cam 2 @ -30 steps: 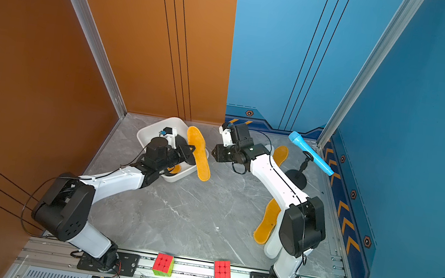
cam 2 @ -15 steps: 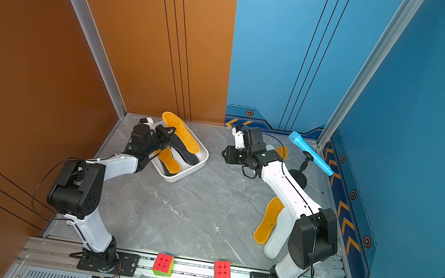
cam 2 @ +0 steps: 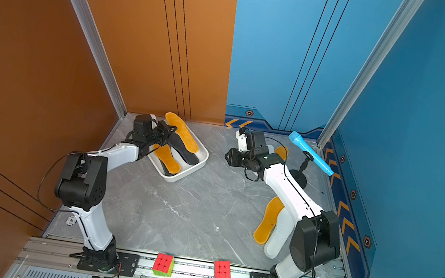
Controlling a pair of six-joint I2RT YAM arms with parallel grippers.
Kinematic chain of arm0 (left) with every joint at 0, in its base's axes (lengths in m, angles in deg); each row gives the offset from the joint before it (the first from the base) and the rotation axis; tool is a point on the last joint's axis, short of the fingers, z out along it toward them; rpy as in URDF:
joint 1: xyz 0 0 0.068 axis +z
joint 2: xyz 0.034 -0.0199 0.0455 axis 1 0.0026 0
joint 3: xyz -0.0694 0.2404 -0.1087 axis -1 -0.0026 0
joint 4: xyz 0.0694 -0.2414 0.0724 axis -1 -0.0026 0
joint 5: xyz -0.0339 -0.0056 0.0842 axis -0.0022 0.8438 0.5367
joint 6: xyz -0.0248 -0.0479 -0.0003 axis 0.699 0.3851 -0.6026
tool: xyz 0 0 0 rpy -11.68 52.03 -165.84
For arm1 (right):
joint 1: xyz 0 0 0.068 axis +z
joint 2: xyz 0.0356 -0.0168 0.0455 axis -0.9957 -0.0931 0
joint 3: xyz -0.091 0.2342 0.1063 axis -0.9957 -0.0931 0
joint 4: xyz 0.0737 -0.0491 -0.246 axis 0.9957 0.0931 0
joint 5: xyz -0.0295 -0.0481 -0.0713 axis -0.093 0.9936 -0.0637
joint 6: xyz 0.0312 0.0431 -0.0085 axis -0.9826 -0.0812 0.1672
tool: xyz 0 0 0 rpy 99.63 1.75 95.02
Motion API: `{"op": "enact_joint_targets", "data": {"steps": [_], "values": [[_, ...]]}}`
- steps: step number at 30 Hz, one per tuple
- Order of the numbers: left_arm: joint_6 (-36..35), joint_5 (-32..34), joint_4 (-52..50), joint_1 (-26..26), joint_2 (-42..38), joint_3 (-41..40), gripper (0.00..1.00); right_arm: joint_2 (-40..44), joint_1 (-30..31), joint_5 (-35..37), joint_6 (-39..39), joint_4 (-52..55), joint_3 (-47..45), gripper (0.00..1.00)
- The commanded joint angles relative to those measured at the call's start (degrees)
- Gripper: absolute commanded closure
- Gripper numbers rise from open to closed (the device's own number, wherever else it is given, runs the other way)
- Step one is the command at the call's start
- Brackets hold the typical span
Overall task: Put the insoles into the storage box
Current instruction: Place the insole in the storage box.
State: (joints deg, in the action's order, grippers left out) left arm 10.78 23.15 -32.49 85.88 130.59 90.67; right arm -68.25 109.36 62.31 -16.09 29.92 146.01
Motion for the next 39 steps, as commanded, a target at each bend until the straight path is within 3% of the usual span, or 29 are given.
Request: {"op": "enact_joint_targets", "data": {"steps": [1,12,18,39], "values": [[-1.65,-2.10,-4.28,1.28,2.29,1.63,1.00,1.75,-0.49,-0.76,-0.69,-0.93,-0.85,0.63],[-0.62,-5.29,-7.58,1.42,7.44,4.82,1.00,2.05,-1.50,-1.47,-1.23,-1.87,-2.49,0.63],[-2.38,-2.79,-13.28,1.15,8.42,7.39,1.00,2.05,-1.84,-1.63,-1.40,-2.29,-3.17,0.63],[-2.33,-0.72,-17.88,-0.16,15.80,13.61,0.97,1.75,-4.30,-3.83,-2.30,-4.97,-6.16,0.63]]}}
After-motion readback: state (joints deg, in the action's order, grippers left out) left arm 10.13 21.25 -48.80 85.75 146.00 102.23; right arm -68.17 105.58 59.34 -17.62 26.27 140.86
